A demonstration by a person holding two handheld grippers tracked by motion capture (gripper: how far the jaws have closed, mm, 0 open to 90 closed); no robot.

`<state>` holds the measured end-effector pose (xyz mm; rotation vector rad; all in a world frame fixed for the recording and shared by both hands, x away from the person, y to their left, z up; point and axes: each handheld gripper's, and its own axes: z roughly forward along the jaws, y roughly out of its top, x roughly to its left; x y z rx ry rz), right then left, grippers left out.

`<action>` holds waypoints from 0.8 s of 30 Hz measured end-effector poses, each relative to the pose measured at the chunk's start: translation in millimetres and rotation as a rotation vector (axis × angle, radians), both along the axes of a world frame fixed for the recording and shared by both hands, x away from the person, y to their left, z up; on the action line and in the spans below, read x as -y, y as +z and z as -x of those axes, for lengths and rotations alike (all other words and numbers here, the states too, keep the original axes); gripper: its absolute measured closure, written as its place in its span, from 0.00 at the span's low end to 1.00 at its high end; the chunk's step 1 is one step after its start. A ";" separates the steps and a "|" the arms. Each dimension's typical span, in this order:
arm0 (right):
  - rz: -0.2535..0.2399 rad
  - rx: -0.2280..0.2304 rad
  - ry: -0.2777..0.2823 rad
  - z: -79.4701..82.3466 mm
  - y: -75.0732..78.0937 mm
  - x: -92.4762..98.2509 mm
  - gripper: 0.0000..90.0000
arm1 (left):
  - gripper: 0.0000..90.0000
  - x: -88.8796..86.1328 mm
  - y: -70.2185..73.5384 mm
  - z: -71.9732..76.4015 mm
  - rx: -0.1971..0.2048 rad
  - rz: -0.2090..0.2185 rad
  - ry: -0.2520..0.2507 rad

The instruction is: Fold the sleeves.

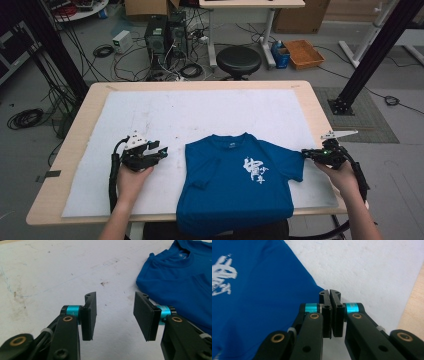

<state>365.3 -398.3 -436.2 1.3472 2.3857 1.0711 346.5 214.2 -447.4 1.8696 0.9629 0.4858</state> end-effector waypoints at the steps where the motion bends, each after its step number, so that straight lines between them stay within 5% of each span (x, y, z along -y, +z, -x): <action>1: -0.011 0.004 0.006 1.2 3.7 -1.1 1.00 | 0.59 0.0 0.0 0.0 0.000 0.000 0.000; 7: -0.056 0.032 0.043 9.4 31.0 -19.1 1.00 | 0.59 -1.1 -0.7 -1.3 -0.009 0.011 0.002; 12: -0.023 0.047 0.102 21.3 52.2 -60.8 1.00 | 0.59 -1.1 -1.2 -1.9 -0.013 0.020 0.007; 16: 0.025 0.114 0.157 31.9 72.6 -107.8 1.00 | 0.59 -2.1 -1.3 -2.5 -0.020 0.027 0.013; 24: 0.095 0.134 0.198 28.1 69.2 -170.6 0.99 | 0.59 -1.0 -1.4 -2.8 -0.021 0.014 0.013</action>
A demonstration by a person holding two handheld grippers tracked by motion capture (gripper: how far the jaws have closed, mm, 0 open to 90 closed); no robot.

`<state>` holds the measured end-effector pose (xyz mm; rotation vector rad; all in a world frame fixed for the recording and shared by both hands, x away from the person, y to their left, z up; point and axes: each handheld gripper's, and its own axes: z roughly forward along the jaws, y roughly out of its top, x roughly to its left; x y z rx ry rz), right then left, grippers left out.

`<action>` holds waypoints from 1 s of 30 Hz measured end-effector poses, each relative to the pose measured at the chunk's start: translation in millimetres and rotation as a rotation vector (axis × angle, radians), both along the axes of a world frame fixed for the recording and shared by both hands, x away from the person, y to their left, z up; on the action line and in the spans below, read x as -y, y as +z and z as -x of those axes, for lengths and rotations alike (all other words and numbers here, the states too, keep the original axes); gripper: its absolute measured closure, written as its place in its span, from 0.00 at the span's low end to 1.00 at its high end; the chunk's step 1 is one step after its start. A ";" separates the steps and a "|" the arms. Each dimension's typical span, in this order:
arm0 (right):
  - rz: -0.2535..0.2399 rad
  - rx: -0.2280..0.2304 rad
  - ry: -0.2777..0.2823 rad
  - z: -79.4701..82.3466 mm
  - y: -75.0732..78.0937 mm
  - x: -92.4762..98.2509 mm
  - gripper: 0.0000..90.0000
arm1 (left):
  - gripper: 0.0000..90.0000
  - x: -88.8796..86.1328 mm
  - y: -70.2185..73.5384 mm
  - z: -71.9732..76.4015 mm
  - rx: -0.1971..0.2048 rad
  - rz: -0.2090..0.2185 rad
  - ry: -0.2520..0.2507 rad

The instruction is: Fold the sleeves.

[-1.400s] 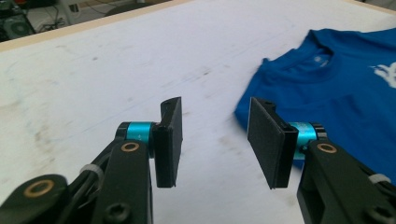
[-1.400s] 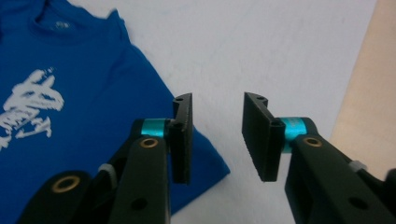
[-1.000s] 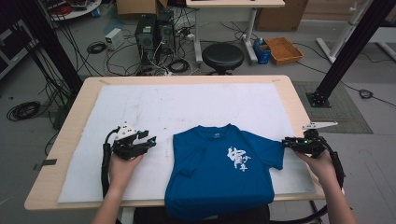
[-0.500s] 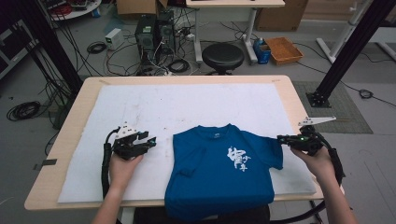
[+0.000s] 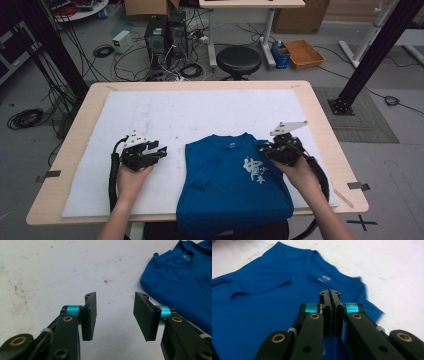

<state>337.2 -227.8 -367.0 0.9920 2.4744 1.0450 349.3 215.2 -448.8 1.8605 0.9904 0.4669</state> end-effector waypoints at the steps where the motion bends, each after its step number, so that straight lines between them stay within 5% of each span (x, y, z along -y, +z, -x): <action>1: 0.019 -0.007 0.017 -3.2 -6.3 -12.8 0.99 | 0.59 0.3 0.0 -0.1 -0.003 0.000 0.003; 5: 0.038 0.010 0.029 -4.7 -11.7 -23.1 0.90 | 0.59 0.1 -0.3 -0.5 -0.006 0.002 0.004; 12: -0.046 0.063 -0.028 7.0 -4.4 11.3 0.79 | 0.59 0.6 -0.4 -1.0 -0.012 -0.009 0.009; 16: -0.097 -0.019 -0.053 24.9 -20.6 38.6 0.69 | 0.58 2.6 -0.6 -0.7 -0.009 -0.020 0.014; 21: -0.072 -0.058 -0.060 42.6 -40.6 42.6 0.64 | 0.58 3.7 -0.6 -0.9 -0.012 -0.038 0.015; 23: -0.058 -0.059 -0.060 43.5 -43.6 41.1 0.64 | 0.58 3.8 -0.5 -1.0 -0.015 -0.039 0.017; 26: 0.005 -0.074 -0.028 42.6 -55.0 34.1 0.84 | 0.57 4.3 -0.7 -1.0 -0.013 -0.039 0.020; 27: 0.005 -0.074 -0.028 42.6 -55.0 34.1 0.84 | 0.57 4.3 -0.7 -1.0 -0.013 -0.039 0.020; 28: 0.031 -0.035 0.034 46.3 -55.2 28.6 0.95 | 0.57 4.4 -0.8 -1.3 -0.012 -0.045 0.018; 29: 0.031 -0.035 0.034 46.3 -55.2 28.6 0.95 | 0.57 4.4 -0.8 -1.3 -0.012 -0.045 0.018; 30: 0.039 0.002 0.106 51.1 -52.8 22.9 0.99 | 0.57 4.5 -0.7 -1.3 -0.013 -0.049 0.018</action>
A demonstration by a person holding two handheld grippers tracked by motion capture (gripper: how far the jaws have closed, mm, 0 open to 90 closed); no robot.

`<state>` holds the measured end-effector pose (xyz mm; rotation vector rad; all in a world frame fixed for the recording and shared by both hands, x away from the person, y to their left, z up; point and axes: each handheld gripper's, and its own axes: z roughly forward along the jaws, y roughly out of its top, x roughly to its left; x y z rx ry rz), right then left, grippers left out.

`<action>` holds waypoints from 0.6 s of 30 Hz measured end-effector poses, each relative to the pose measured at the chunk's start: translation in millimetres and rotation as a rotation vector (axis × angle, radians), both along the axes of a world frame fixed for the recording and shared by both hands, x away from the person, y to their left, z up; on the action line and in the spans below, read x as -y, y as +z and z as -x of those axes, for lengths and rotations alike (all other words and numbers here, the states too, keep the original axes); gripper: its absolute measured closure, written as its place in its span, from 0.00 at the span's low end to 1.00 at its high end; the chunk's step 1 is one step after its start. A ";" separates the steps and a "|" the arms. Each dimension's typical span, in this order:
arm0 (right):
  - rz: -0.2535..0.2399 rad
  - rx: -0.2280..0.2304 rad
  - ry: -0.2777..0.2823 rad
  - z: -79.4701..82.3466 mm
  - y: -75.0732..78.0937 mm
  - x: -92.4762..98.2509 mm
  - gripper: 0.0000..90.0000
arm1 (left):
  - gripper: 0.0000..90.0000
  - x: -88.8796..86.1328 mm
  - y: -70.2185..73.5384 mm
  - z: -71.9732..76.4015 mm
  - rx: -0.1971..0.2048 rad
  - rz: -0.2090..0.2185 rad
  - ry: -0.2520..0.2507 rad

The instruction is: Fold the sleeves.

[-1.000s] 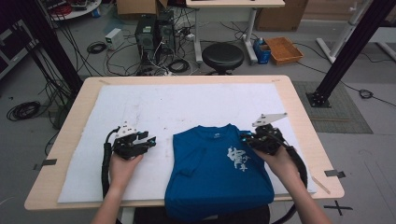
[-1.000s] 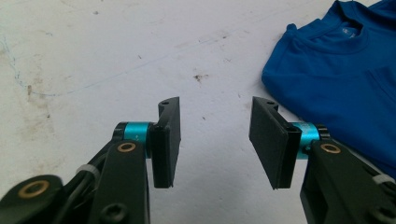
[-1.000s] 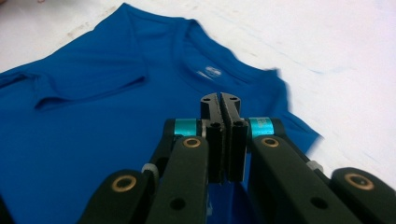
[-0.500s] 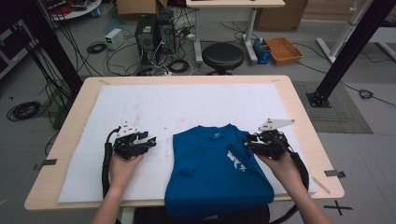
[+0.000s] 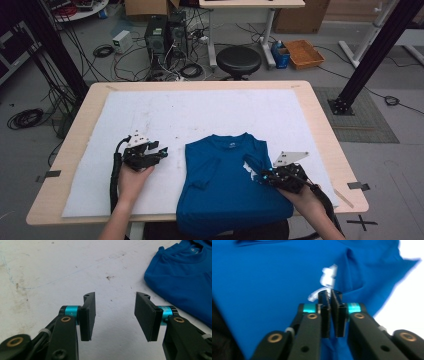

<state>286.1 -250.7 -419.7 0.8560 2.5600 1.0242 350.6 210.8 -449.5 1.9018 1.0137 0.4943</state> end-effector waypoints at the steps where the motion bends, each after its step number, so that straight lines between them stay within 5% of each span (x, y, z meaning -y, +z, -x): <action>1: 0.003 0.015 0.047 2.4 0.8 -2.8 1.00 | 0.57 0.6 -0.2 0.0 -0.001 0.002 0.001; 2: 0.003 0.015 0.047 2.4 0.8 -2.8 1.00 | 0.57 0.6 -0.2 0.0 -0.001 0.002 0.001; 3: 0.015 0.034 0.128 5.8 0.9 -7.3 1.00 | 0.57 0.7 -0.2 0.1 -0.001 0.001 0.001; 4: 0.015 0.034 0.128 5.8 0.9 -7.3 1.00 | 0.57 0.7 -0.2 0.0 -0.001 0.001 0.001; 6: 0.017 0.019 0.233 8.0 -0.7 -10.1 0.95 | 0.57 0.7 -0.2 0.1 -0.001 0.000 0.001; 8: 0.017 0.028 0.249 8.6 -0.3 -9.8 0.90 | 0.57 0.8 -0.2 0.0 0.000 -0.002 0.000; 9: 0.015 0.049 0.230 8.7 1.1 -8.2 0.88 | 0.57 0.7 -0.2 -0.1 0.001 -0.006 -0.002; 10: -0.023 0.065 0.146 5.8 4.7 -1.9 0.81 | 0.57 1.2 -0.2 0.0 0.000 -0.004 0.000; 12: -0.057 0.051 0.013 0.5 6.3 5.7 0.73 | 0.57 1.6 -0.3 0.1 0.002 -0.009 0.001; 13: -0.057 0.051 0.013 0.5 6.3 5.7 0.73 | 0.57 1.6 -0.3 0.1 0.002 -0.009 0.001; 14: -0.079 0.030 -0.076 -3.3 4.6 11.7 0.68 | 0.57 1.7 -0.3 0.0 -0.002 -0.009 -0.001; 18: -0.075 -0.006 -0.113 -5.9 -2.9 11.5 0.65 | 0.56 1.9 -0.3 -0.2 -0.003 -0.014 -0.002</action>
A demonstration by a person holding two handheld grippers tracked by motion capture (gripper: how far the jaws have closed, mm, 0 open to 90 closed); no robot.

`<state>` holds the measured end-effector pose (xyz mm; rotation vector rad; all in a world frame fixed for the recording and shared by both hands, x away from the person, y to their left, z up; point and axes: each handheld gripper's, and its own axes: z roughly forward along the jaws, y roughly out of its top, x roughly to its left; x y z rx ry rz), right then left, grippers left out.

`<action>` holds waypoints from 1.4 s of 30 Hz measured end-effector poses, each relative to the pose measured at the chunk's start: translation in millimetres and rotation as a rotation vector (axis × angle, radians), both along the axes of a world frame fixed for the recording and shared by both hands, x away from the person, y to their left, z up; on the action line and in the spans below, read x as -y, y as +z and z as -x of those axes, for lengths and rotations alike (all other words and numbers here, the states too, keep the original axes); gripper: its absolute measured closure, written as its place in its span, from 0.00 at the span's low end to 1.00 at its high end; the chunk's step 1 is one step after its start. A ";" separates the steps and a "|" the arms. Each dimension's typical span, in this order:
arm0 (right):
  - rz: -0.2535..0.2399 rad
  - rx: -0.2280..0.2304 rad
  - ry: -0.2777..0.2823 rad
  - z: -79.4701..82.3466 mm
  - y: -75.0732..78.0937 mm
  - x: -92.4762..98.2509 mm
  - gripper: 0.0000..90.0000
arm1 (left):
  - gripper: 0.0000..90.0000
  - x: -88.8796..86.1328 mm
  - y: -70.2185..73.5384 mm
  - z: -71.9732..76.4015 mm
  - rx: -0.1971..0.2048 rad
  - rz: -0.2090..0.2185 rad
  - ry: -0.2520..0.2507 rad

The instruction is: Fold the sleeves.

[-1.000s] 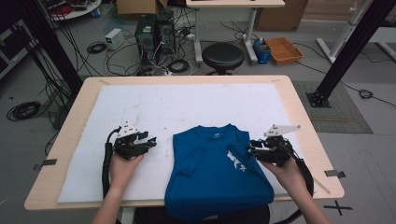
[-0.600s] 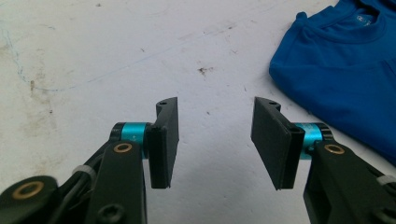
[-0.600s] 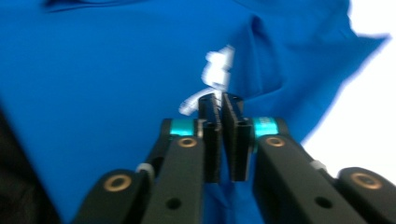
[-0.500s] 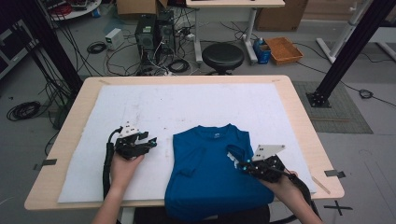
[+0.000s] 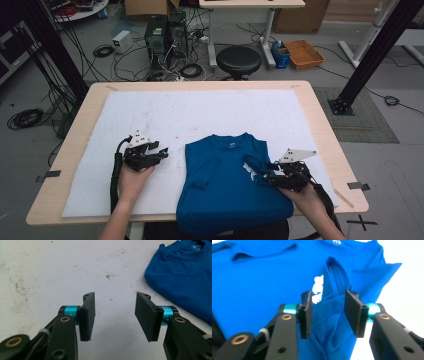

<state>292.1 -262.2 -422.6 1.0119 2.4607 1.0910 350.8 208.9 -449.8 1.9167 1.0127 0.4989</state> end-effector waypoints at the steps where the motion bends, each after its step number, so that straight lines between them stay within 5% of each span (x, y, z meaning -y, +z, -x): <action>1: 0.020 -0.020 0.010 -0.4 -5.3 -5.2 0.75 | 0.56 0.0 0.1 0.0 -0.001 -0.005 -0.001; 2: 0.020 -0.020 0.010 -0.4 -5.3 -5.2 0.75 | 0.56 0.0 0.1 0.0 -0.001 -0.005 -0.001; 4: 0.081 -0.003 0.075 1.9 -9.5 -14.2 0.97 | 0.56 0.9 -0.1 0.1 0.000 -0.007 0.001; 6: 0.088 0.021 0.129 4.8 -9.0 -17.7 0.98 | 0.56 1.1 0.0 0.1 -0.001 -0.011 0.001; 7: 0.088 0.021 0.129 4.8 -9.0 -17.7 0.98 | 0.56 1.1 0.0 0.1 -0.001 -0.011 0.001; 11: 0.096 0.046 0.289 10.1 -7.2 -19.3 0.97 | 0.56 1.5 -0.2 -0.3 -0.001 -0.015 -0.001; 15: 0.087 0.053 0.341 8.2 -6.0 -14.0 0.79 | 0.56 2.1 -0.3 -0.2 -0.002 -0.013 0.001; 17: 0.073 0.067 0.317 6.3 -3.2 -11.3 0.74 | 0.56 2.0 -0.3 -0.2 -0.002 -0.015 -0.001; 20: -0.019 0.076 0.137 -13.1 9.2 2.5 0.66 | 0.56 2.2 -0.2 -0.3 -0.005 -0.018 -0.001; 24: -0.030 0.023 -0.039 -43.3 11.0 8.6 0.63 | 0.55 3.2 -0.3 -0.3 -0.004 -0.029 -0.005; 27: -0.018 0.001 -0.100 -56.4 8.5 7.9 0.63 | 0.55 3.8 -0.3 -0.3 -0.005 -0.038 -0.005; 29: -0.032 -0.067 -0.182 -77.4 1.8 9.6 0.61 | 0.55 4.4 -0.4 -0.6 -0.006 -0.045 -0.009; 32: -0.071 -0.136 -0.201 -95.0 -6.5 12.0 0.66 | 0.55 4.8 -0.5 -0.9 -0.007 -0.045 -0.007; 35: -0.070 -0.177 -0.152 -104.2 -13.7 8.9 0.85 | 0.55 4.9 -0.5 -0.9 -0.008 -0.046 -0.006; 36: -0.070 -0.177 -0.152 -104.2 -13.7 8.9 0.85 | 0.55 4.6 -0.3 -0.8 -0.009 -0.051 -0.008; 37: -0.047 -0.163 -0.130 -104.8 -14.9 5.4 0.97 | 0.55 4.9 -0.3 -0.7 -0.010 -0.050 -0.008; 42: 0.017 -0.068 -0.192 -102.4 -10.1 8.2 0.99 | 0.55 5.6 -0.6 -0.8 -0.008 -0.050 -0.006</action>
